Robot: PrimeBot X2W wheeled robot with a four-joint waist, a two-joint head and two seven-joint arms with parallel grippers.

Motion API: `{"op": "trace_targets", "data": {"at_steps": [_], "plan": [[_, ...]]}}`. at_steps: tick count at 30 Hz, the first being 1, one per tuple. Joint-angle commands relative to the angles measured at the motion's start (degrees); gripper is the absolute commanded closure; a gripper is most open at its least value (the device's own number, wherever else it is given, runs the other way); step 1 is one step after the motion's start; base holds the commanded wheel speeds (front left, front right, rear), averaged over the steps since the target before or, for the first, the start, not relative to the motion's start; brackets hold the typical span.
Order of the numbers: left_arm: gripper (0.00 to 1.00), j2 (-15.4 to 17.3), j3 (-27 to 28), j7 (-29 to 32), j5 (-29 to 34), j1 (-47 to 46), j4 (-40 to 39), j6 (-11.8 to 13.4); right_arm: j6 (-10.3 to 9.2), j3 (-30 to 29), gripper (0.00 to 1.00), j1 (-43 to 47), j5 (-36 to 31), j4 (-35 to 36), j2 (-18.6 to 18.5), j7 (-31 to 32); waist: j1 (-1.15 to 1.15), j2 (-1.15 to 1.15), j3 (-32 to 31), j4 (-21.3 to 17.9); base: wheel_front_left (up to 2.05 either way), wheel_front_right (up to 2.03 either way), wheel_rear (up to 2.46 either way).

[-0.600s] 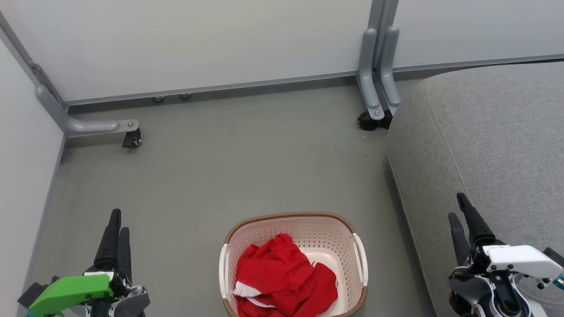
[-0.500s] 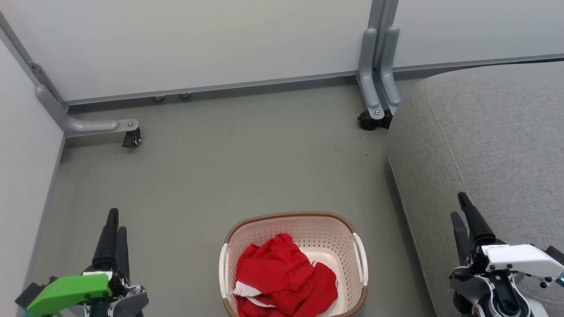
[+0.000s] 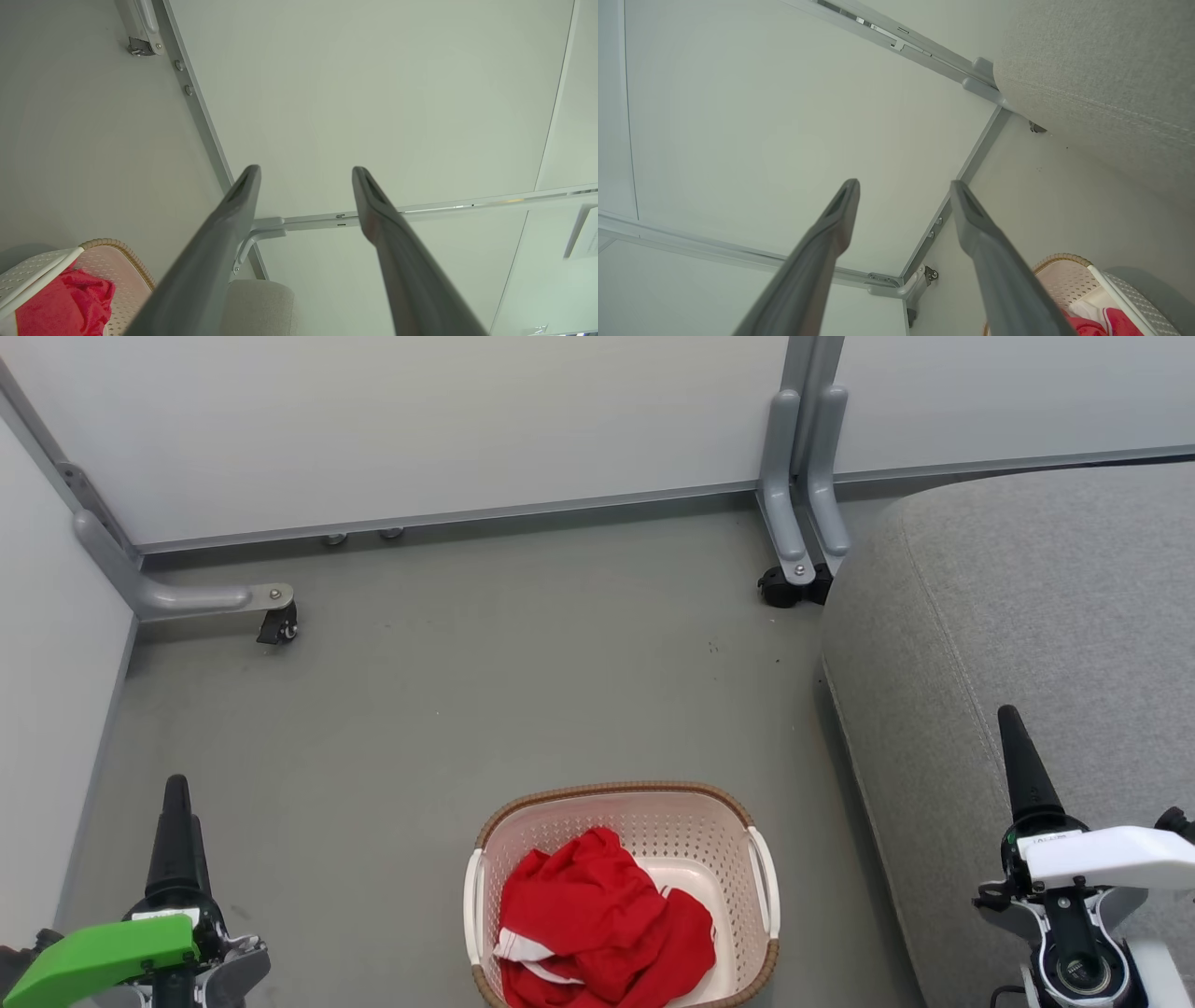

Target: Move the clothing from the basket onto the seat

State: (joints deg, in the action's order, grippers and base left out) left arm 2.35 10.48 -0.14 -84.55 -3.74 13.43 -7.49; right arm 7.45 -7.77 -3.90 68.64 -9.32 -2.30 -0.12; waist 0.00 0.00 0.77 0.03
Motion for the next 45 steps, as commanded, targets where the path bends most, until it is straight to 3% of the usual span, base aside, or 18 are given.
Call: {"op": "trace_targets", "data": {"at_steps": [1, 15, 20, 28, 35, 45], "plan": [[0.00, 0.33, 0.35, -0.65, 2.04, -1.73, -1.39, 0.00, 0.02, 0.10, 0.00, -1.50, -3.09, 1.87, -0.33, -0.66, 0.00, 0.00, 0.04, 0.03, 0.00, 0.00, 0.00], [0.00, 0.41, 2.41, -3.60, 13.12, -2.24, -8.18, 0.07, 0.02, 3.75, 0.00, -1.39, -22.84, 7.33, -0.42, -3.63, 0.00, 0.00, 0.44, 0.53, 0.00, 0.00, 0.00], [0.00, 0.43, 2.20, -4.52, 17.90, -2.33, -10.49, 1.53, 0.03, 4.55, 0.00, -1.36, -28.22, 8.45, -0.44, -4.55, 0.00, 0.00, 0.63, 0.63, 0.00, 0.00, 0.00], [0.00, 0.47, -4.09, -5.92, 31.71, -0.79, -14.93, 6.32, 0.03, 5.24, 0.00, -1.21, -36.01, 9.28, -0.48, -5.95, 0.00, 0.00, 0.98, 0.61, 0.00, 0.00, 0.00], [0.00, 0.51, -9.22, -7.12, 41.93, -0.72, -15.60, 8.68, 0.03, 4.79, 0.00, -1.02, -42.56, 9.63, -0.50, -7.15, 0.00, 0.00, 1.31, 0.57, 0.00, 0.00, 0.00], [0.00, 0.54, -14.28, -8.68, 52.53, 0.45, -14.37, 7.82, 0.03, 5.15, 0.00, -0.23, -49.65, 10.48, -0.54, -8.74, 0.00, 0.00, 1.50, 0.50, 0.00, 0.00, 0.00]]}}
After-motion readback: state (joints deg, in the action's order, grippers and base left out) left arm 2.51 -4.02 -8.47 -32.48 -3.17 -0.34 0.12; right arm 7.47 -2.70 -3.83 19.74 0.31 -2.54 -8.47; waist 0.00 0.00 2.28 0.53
